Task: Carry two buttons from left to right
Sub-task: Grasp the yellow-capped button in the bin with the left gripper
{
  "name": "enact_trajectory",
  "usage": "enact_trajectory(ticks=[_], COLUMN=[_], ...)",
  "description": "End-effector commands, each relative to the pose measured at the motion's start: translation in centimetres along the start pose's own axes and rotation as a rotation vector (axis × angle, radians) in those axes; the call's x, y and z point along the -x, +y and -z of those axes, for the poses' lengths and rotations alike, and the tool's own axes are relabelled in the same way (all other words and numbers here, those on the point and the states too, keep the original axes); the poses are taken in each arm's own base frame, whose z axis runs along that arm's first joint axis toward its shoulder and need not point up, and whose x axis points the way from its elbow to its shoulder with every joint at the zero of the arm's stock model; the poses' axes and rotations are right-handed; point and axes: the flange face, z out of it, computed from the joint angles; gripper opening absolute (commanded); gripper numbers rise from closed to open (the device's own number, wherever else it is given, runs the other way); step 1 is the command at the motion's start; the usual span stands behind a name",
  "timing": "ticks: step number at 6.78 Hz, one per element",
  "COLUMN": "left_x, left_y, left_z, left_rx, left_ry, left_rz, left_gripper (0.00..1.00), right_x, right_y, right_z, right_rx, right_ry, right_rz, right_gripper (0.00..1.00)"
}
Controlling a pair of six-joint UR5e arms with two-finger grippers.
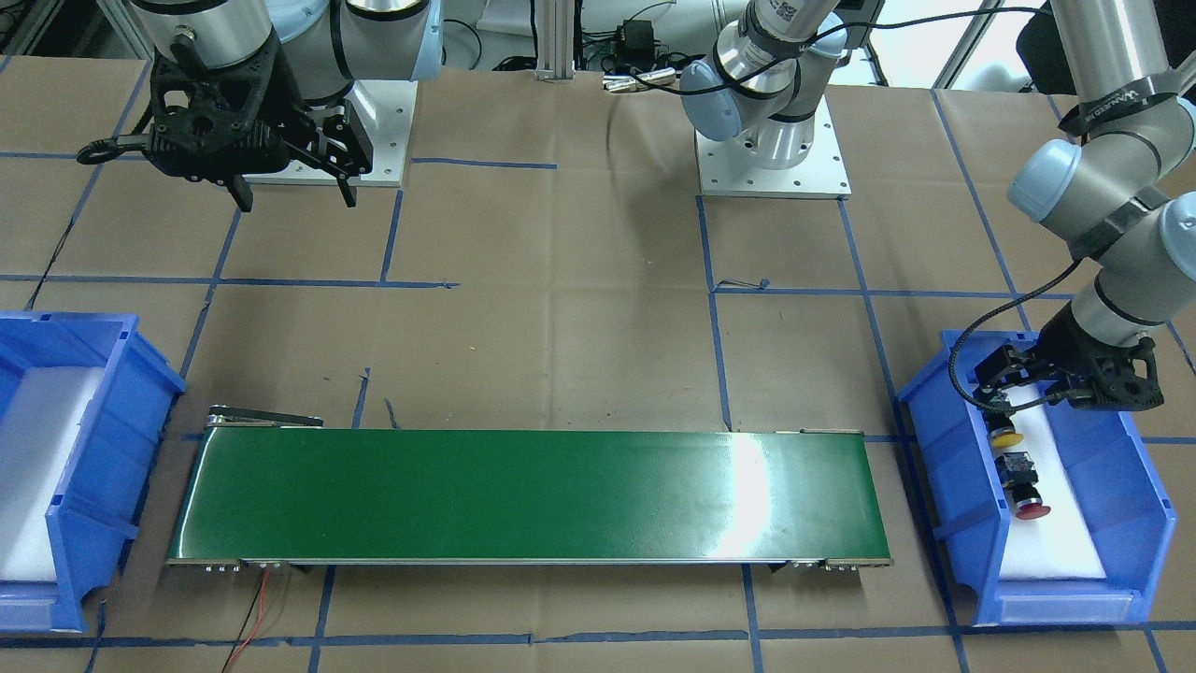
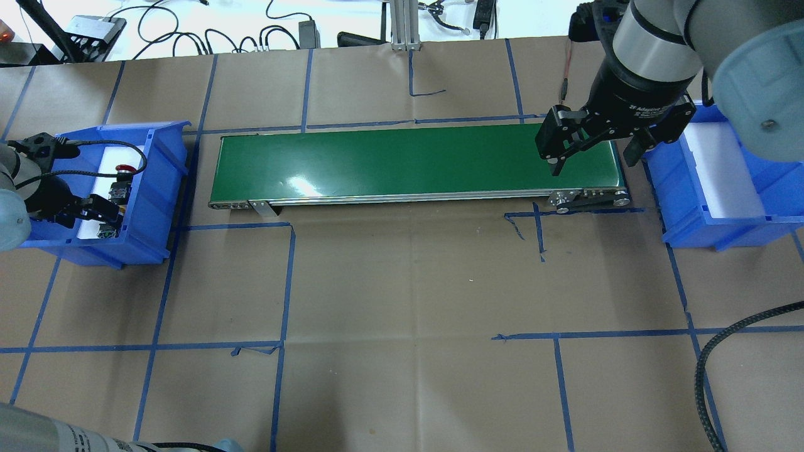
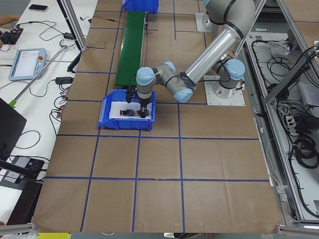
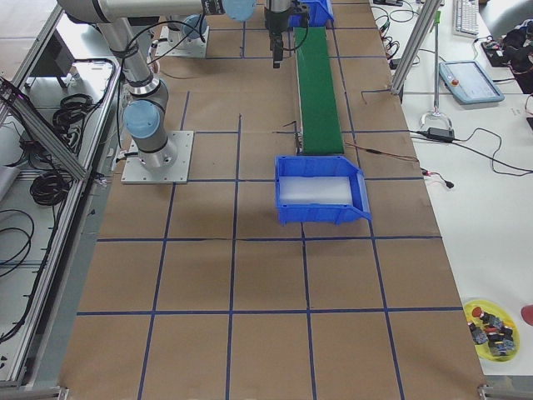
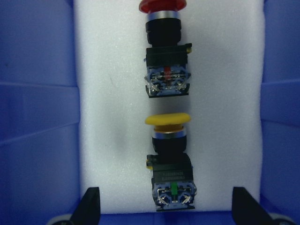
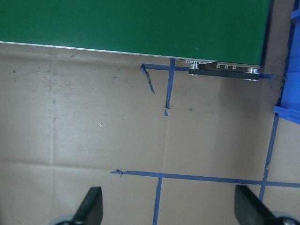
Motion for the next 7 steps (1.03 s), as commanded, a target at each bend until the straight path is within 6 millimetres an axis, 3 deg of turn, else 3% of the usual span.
enact_trajectory(ticks=[1,3,4,5,6,7], left_x=[0.3,0.2,0.2,0.3,0.3,0.4], left_y=[-0.2,-0.4,-0.4,-0.4,-0.5,-0.8], left_z=[-2.3,-2.9,-2.9,-2.7,-2.4,-1.9], left_rx=[0.009,0.012,0.012,0.012,0.007,-0.001], left_ry=[0.010,0.015,0.015,0.013,0.009,0.005], left_rz=[0.001,-0.002,-0.002,0.010,0.019,0.019], left_gripper=[1.00,0.96,0.71,0.37,0.19,0.09], right_x=[0.0,0.0,0.0,0.0,0.0,0.0], right_y=[0.0,0.0,0.0,0.0,0.0,0.0], right_z=[-0.1,-0.1,-0.1,-0.1,-0.1,-0.1], right_rx=[0.003,0.003,0.003,0.003,0.003,0.003], right_ry=[0.000,0.000,0.000,0.000,0.000,0.000], right_rz=[0.001,0.001,0.001,0.001,0.001,0.001], right_gripper=[1.00,1.00,1.00,1.00,1.00,1.00])
